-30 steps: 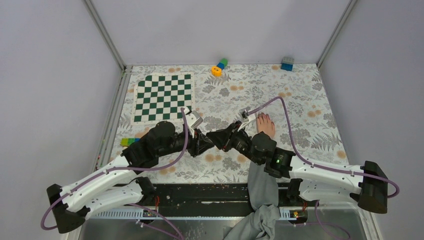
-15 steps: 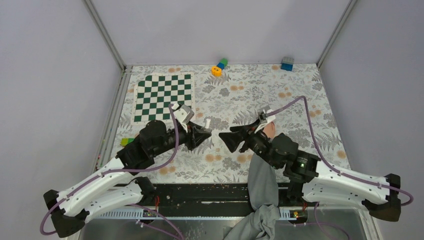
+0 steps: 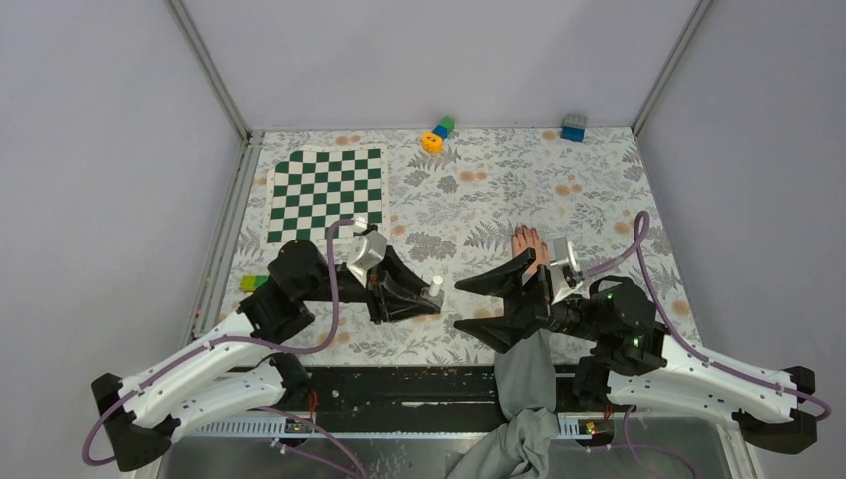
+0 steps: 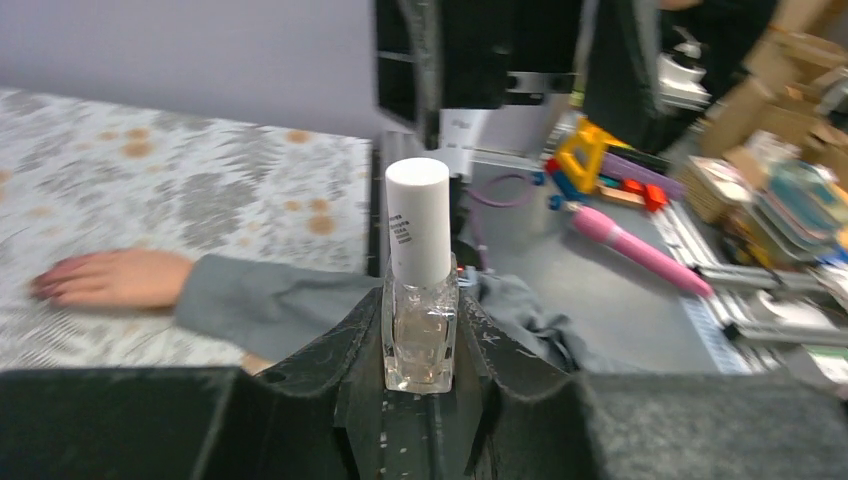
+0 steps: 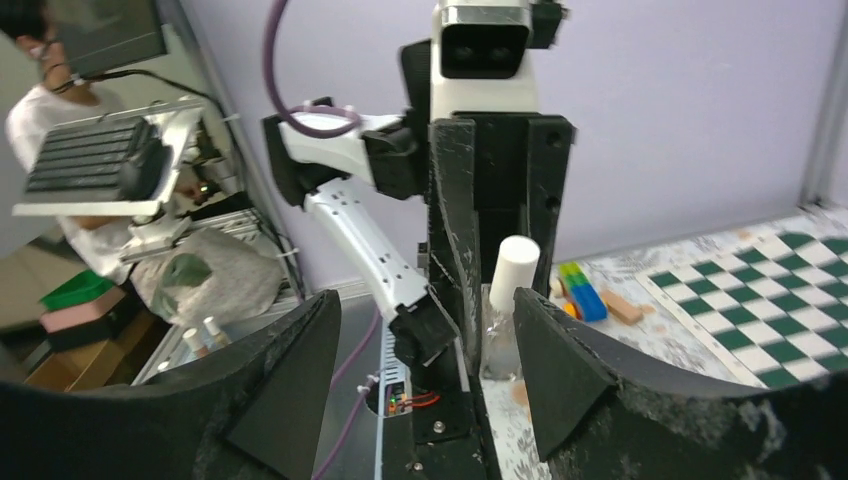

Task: Paint the nails
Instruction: Screw the nail polish bottle.

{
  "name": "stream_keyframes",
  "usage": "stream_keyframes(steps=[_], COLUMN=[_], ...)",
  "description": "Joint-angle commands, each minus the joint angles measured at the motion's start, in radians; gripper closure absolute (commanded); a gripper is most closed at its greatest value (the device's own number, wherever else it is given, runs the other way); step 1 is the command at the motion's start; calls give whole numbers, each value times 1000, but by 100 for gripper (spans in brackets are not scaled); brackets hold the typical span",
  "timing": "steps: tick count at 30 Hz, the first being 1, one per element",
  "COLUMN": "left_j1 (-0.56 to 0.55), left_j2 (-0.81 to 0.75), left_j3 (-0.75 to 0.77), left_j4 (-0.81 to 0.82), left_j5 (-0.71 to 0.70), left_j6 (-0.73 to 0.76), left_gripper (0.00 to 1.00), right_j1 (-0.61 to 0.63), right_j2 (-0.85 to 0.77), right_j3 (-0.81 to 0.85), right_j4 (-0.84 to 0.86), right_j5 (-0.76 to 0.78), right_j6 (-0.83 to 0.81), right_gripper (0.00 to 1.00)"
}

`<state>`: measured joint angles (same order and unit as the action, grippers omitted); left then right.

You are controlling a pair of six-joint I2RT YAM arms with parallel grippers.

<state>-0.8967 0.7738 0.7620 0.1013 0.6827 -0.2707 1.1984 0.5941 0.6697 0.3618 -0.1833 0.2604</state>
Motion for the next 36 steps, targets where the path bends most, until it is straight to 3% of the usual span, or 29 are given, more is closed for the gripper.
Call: stream_keyframes(steps=[1, 11, 17, 31, 36], left_j1=[0, -38, -51, -62, -63], left_j2=[27, 49, 62, 72, 69], left_j3=[-1, 9, 17, 23, 23], left_j4=[209, 222, 220, 210, 207], left_j5=[291, 362, 384, 398, 395], left_j6=[-83, -97, -101, -98, -94], left_gripper=[100, 100, 100, 100, 100], right_j1=[7, 7, 7, 7, 7], right_j2=[24, 37, 98, 175, 187], right_j3=[9, 5, 39, 55, 71], right_j4=[113, 129, 153, 260, 232], right_j5=[-166, -94, -183, -316, -328], right_j6=[-48, -73, -30, 61, 66], right_gripper=[30, 34, 49, 55, 71])
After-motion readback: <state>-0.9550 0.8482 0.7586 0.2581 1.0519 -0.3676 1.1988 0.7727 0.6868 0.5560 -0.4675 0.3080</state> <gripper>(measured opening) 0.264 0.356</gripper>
